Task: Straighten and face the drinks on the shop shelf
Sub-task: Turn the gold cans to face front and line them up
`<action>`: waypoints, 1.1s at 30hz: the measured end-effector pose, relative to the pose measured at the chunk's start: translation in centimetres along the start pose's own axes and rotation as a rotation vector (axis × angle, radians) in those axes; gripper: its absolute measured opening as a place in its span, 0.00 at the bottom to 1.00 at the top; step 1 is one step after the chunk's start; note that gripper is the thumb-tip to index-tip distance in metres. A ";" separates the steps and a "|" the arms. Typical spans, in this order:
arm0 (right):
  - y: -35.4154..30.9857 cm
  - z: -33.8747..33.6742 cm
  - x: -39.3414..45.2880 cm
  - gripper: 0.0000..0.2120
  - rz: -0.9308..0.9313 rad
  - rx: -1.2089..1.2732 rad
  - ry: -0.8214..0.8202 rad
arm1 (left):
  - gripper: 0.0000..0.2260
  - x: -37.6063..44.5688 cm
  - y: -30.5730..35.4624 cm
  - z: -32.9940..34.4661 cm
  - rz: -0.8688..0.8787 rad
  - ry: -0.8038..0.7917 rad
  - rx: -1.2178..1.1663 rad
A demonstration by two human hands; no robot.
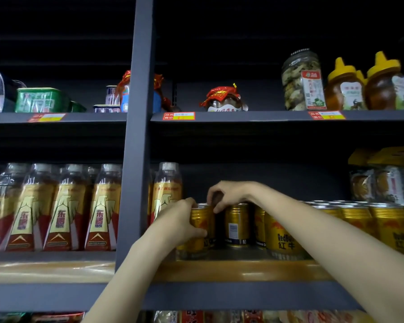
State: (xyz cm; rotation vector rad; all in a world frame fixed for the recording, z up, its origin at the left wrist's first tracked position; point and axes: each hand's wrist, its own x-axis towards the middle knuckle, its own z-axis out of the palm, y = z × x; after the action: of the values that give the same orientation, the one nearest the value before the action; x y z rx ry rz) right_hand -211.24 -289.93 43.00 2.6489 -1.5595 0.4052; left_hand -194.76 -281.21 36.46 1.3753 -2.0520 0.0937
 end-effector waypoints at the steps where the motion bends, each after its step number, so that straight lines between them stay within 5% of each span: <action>1: -0.3 0.2 0.0 0.16 -0.001 -0.014 -0.017 | 0.26 0.0 0.0 -0.1 0.000 0.006 -0.012; 16: -0.9 1.4 -0.2 0.21 0.125 -0.036 0.108 | 0.28 0.0 0.3 0.2 -0.024 0.050 -0.066; 22: 1.3 -0.6 -2.2 0.34 0.272 -0.188 -0.058 | 0.30 0.8 0.5 1.1 0.012 0.037 -0.090; 33: -0.4 -5.3 -9.5 0.31 0.202 0.302 0.272 | 0.27 3.4 1.1 2.3 0.010 -0.051 -0.007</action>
State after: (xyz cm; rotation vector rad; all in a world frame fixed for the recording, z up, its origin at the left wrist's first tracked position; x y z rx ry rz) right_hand -216.35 -280.77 45.82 2.4962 -1.7987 1.0403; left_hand -197.60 -284.32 36.87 1.3764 -2.0992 0.0557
